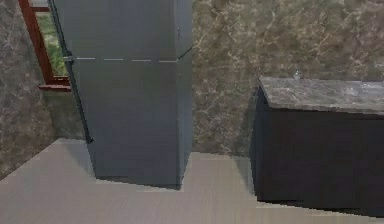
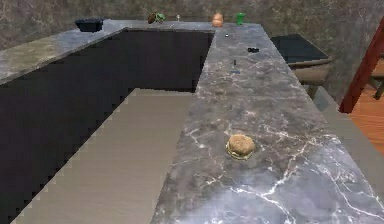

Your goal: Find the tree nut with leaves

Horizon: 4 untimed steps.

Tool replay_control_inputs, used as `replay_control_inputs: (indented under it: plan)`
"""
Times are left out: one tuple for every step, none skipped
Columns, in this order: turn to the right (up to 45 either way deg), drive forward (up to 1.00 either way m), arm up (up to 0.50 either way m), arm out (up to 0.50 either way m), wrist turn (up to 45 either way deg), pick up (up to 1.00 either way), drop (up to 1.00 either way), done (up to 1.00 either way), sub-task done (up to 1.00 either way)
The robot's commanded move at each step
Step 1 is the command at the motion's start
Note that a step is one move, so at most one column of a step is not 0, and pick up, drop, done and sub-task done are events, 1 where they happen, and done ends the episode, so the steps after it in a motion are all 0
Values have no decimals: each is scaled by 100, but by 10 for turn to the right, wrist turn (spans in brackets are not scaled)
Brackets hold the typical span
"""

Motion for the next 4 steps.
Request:
replay_control_inputs:
  plan:
    - [450, 0, 0, 0, 0, 0, 0, 0, 0]
    - [450, 0, 0, 0, 0, 0, 0, 0, 0]
    - [-450, 0, 0, 0, 0, 0, 0, 0, 0]
    - [-450, 0, 0, 0, 0, 0, 0, 0, 0]
